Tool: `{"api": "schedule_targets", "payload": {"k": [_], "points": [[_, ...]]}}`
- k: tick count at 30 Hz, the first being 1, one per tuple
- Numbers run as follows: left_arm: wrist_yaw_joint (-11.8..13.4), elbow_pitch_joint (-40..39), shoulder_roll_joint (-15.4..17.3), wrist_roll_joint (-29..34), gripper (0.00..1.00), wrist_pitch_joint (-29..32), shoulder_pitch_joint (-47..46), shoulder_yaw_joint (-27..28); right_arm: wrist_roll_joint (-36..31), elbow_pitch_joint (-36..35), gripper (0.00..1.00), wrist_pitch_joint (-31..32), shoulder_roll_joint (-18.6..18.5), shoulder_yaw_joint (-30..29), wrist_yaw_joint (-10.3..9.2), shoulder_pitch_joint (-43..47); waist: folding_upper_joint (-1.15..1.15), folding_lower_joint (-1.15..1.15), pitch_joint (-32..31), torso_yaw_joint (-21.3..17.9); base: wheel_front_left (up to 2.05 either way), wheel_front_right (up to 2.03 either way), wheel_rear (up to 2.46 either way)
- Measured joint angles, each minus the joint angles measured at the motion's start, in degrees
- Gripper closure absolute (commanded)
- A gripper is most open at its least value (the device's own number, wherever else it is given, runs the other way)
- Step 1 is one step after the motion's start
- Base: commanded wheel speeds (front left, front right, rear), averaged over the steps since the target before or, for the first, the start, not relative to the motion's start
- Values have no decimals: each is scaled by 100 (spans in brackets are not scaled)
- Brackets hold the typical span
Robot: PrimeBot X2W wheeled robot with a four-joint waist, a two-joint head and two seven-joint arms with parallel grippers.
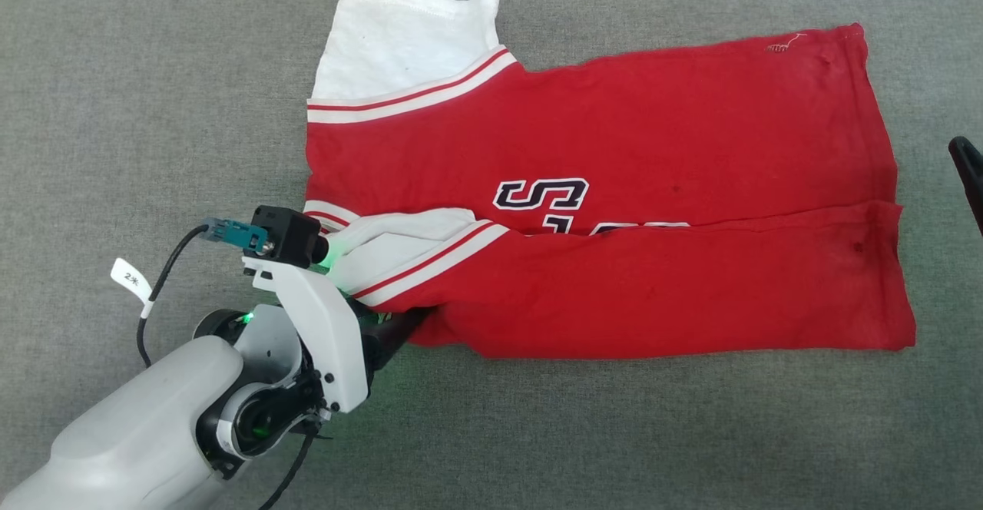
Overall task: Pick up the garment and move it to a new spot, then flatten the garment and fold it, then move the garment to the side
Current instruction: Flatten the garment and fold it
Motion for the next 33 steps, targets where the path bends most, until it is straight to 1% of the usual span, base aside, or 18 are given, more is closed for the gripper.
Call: {"api": "schedule_targets", "payload": {"k": [1, 2, 3, 9, 13, 16, 20, 24, 27, 33], "points": [[-43, 51, -15, -16, 50, -1, -1, 7, -10, -18, 0, 22, -1, 5, 0, -1, 0, 0, -2, 2, 0, 0, 0], [-80, 102, -27, -20, 72, -1, -7, 7, -22, -38, 0, 26, -5, 13, 0, -1, 0, 0, -5, 6, 0, 0, 0], [-99, 148, -37, -20, 100, -2, -11, 7, -33, -70, 0, 42, -15, 29, 0, -2, 0, 0, -2, 7, 0, 0, 0], [-220, 322, -100, -23, 100, -103, -25, 12, -90, -218, 0, 227, -112, 187, 0, -29, 0, 0, 15, -2, 0, 0, 0], [-254, 375, -192, -8, 100, -234, -11, 24, -201, -203, 0, 524, -296, 558, 0, 64, 0, 0, 28, -6, 0, 0, 0], [-238, 342, -219, 23, 100, -307, -9, 23, -371, -179, 0, 868, -608, 893, 0, 257, 0, 0, 72, -3, 0, 0, 0], [-235, 255, -256, 165, 100, -393, -17, 16, -416, -60, 0, 1323, -965, 1148, 0, 432, 0, 0, 154, 18, 0, 0, 0], [-235, 194, -271, 197, 100, -408, -44, 18, -342, 82, 0, 1751, -1160, 1178, 1, 567, 0, 0, 237, 52, 0, 0, 0], [-255, 170, -282, 213, 100, -411, -73, 14, -170, 164, 0, 2054, -1189, 1159, 0, 711, 0, 0, 289, 79, 0, 0, 0], [-299, 163, -316, 225, 100, -457, -100, 12, -102, 203, 0, 2234, -1180, 1149, -1, 703, 0, 0, 365, 118, 0, 0, 0]]}}
